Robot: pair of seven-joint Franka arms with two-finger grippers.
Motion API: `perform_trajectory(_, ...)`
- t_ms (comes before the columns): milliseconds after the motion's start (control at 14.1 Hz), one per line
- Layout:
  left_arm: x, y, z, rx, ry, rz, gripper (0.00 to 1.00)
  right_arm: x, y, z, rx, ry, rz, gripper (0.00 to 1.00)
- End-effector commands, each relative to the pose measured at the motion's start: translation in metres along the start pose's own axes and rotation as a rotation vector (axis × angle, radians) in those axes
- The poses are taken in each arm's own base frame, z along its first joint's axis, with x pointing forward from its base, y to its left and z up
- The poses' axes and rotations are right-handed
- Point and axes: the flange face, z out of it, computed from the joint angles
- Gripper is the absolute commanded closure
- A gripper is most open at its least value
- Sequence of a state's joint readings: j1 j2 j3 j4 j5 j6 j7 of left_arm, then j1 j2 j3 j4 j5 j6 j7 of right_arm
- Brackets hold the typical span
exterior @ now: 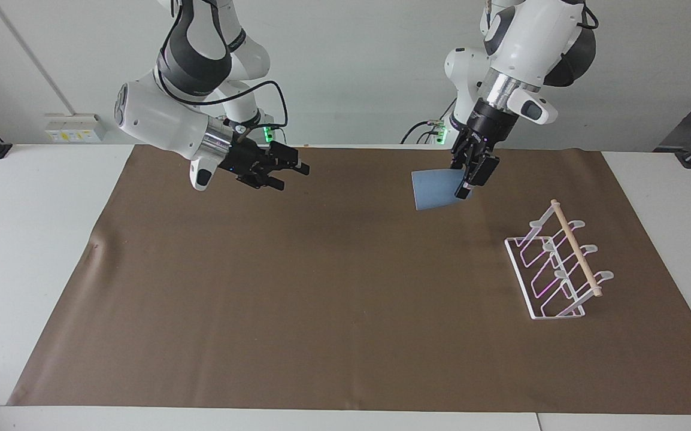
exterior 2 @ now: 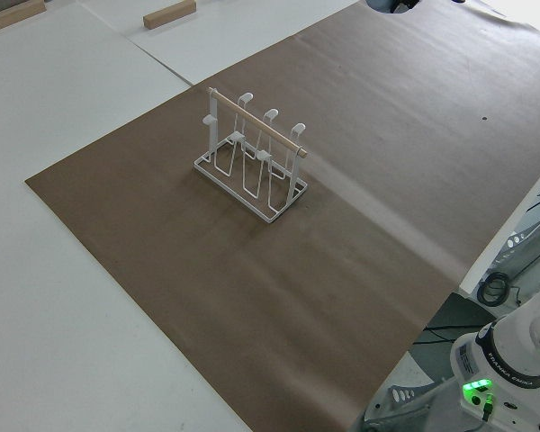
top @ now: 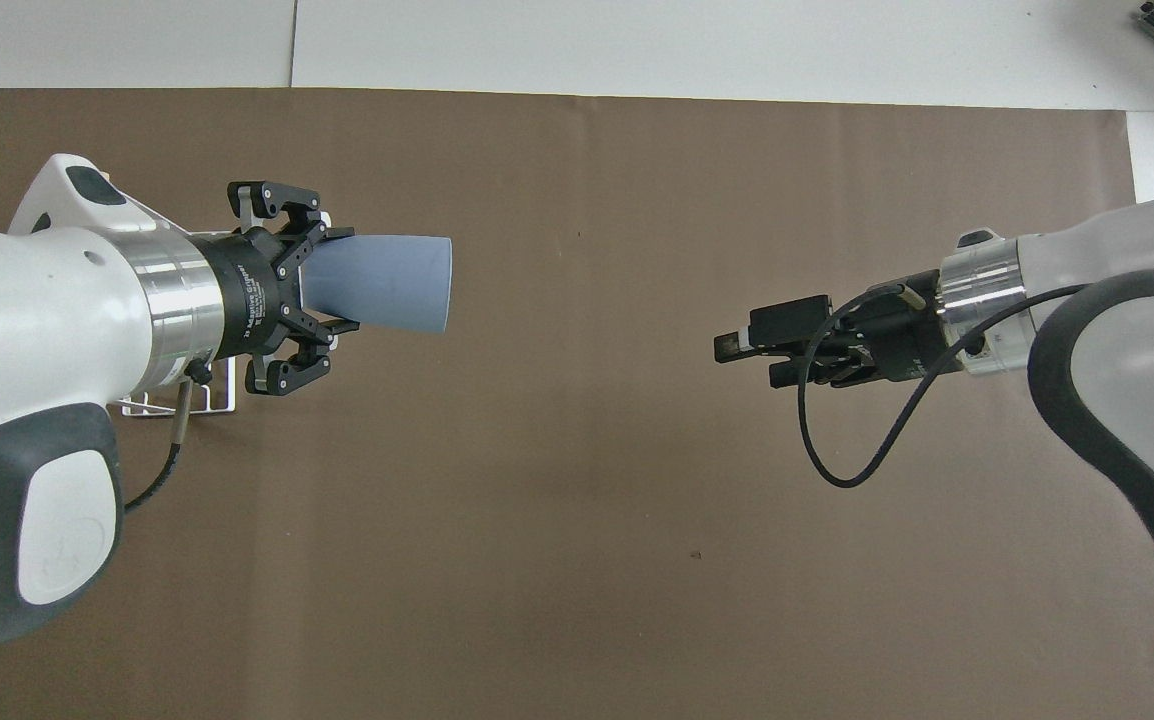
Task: Hang cup on cup holder
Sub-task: 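Carry the cup with the left gripper over the wire rack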
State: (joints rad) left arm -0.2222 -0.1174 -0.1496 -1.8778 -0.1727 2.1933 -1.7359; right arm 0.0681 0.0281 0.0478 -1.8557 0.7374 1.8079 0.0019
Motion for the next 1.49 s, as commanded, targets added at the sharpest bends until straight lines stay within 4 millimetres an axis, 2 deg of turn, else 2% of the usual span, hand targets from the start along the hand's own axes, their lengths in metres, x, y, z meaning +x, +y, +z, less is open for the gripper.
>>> perform_trajectory(0, 0.016, -0.006, 0.004, -0.005, 0.107, 0.143, 1.0, 0.016, -0.002, -0.017, -0.186, 0.067, -0.03, 0.0)
perform_trajectory(142, 0.026, -0.008, 0.006, 0.005, 0.19, 0.279, 1.0, 0.02, 0.005, -0.023, -0.318, 0.107, -0.07, 0.0)
perform_trajectory(213, 0.046, -0.005, 0.006, 0.006, 0.231, 0.302, 1.0, 0.022, 0.008, -0.026, -0.389, 0.125, -0.096, 0.0)
perform_trajectory(355, 0.064, -0.001, 0.008, 0.02, 0.307, 0.421, 1.0, 0.024, 0.016, -0.032, -0.508, 0.143, -0.13, 0.0)
perform_trajectory(426, 0.077, 0.002, 0.012, 0.02, 0.336, 0.448, 1.0, 0.025, 0.021, -0.038, -0.548, 0.149, -0.129, 0.0)
perform_trajectory(568, 0.089, -0.001, 0.023, 0.02, 0.443, 0.541, 1.0, 0.023, 0.03, -0.054, -0.645, 0.167, -0.137, 0.0)
perform_trajectory(639, 0.097, -0.002, 0.035, 0.041, 0.484, 0.576, 1.0, 0.019, 0.026, -0.066, -0.683, 0.184, -0.15, 0.0)
perform_trajectory(781, 0.119, 0.008, 0.044, 0.025, 0.575, 0.643, 1.0, 0.016, 0.023, -0.093, -0.711, 0.177, -0.129, 0.0)
perform_trajectory(994, 0.137, 0.021, 0.065, 0.062, 0.725, 0.761, 1.0, 0.005, 0.027, -0.144, -0.699, 0.16, -0.053, 0.0)
perform_trajectory(1207, 0.147, 0.027, 0.083, 0.069, 0.836, 0.805, 1.0, 0.0, 0.026, -0.161, -0.697, 0.164, -0.036, 0.0)
perform_trajectory(1349, 0.15, 0.03, 0.09, 0.051, 0.854, 0.768, 1.0, -0.008, 0.034, -0.18, -0.69, 0.162, 0.0, 0.0)
perform_trajectory(1420, 0.15, 0.032, 0.094, 0.05, 0.85, 0.767, 1.0, -0.011, 0.036, -0.179, -0.692, 0.158, 0.006, 0.0)
